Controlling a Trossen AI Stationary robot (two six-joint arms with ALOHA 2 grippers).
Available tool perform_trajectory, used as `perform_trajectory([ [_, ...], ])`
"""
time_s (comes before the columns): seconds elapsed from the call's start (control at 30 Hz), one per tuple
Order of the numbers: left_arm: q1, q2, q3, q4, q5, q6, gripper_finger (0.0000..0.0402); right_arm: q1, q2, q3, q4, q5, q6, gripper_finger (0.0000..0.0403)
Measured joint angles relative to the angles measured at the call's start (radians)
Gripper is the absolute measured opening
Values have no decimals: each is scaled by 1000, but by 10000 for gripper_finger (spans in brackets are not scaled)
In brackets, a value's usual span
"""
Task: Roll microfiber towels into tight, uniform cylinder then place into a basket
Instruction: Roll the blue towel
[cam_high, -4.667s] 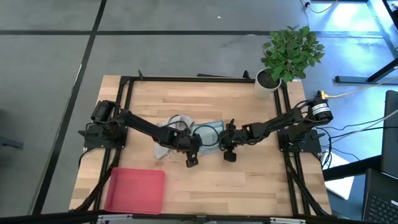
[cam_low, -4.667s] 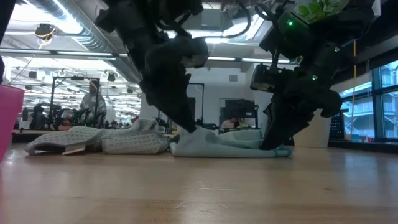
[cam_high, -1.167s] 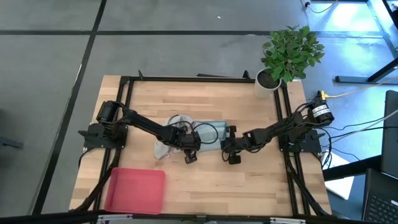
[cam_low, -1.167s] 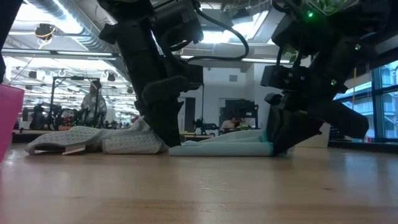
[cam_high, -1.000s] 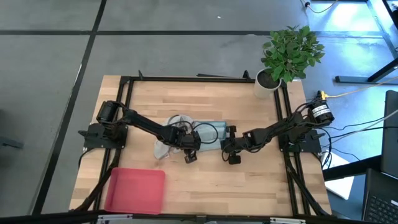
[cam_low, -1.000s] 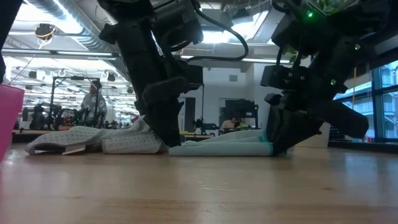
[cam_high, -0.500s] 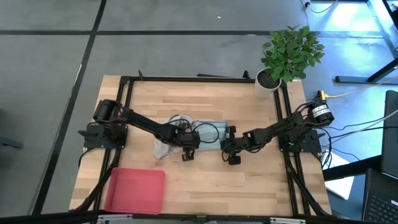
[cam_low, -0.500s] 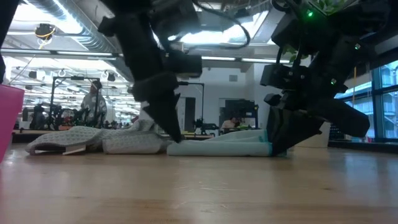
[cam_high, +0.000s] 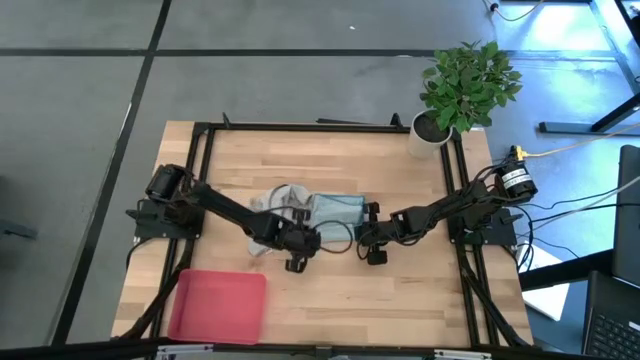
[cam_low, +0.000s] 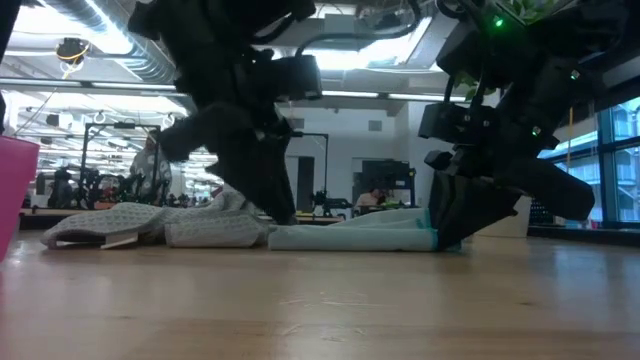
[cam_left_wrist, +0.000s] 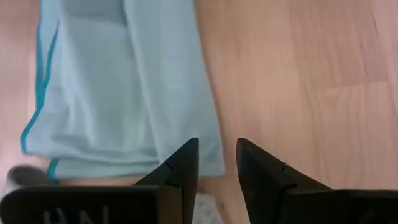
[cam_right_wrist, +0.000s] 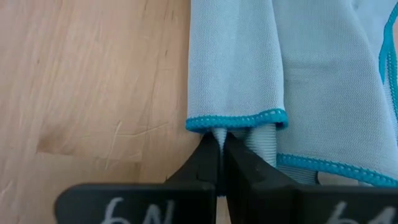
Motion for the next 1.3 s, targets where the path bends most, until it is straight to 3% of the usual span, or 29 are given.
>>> perform_trajectory([
  [0.2, -19, 38, 0, 13, -117, 11, 97, 0, 0, 0, 1, 0, -1, 8],
  [0.43, -20, 39, 0, 32, -77, 2, 97, 0, 0, 0, 1, 0, 0, 8],
  [0.93, -29, 114, 6, 61, -91, -2, 96, 0, 1, -1, 2, 0, 0, 11],
  [1.07, -28, 128, 6, 52, -88, -25, 73, 0, 1, -1, 1, 0, 0, 9],
  [1.23, -25, 134, 6, 61, -112, -48, 10, 0, 1, -1, 1, 0, 0, 9],
  [1.3, -26, 135, 4, 63, -127, -50, 7, 0, 1, 0, 1, 0, 1, 10],
])
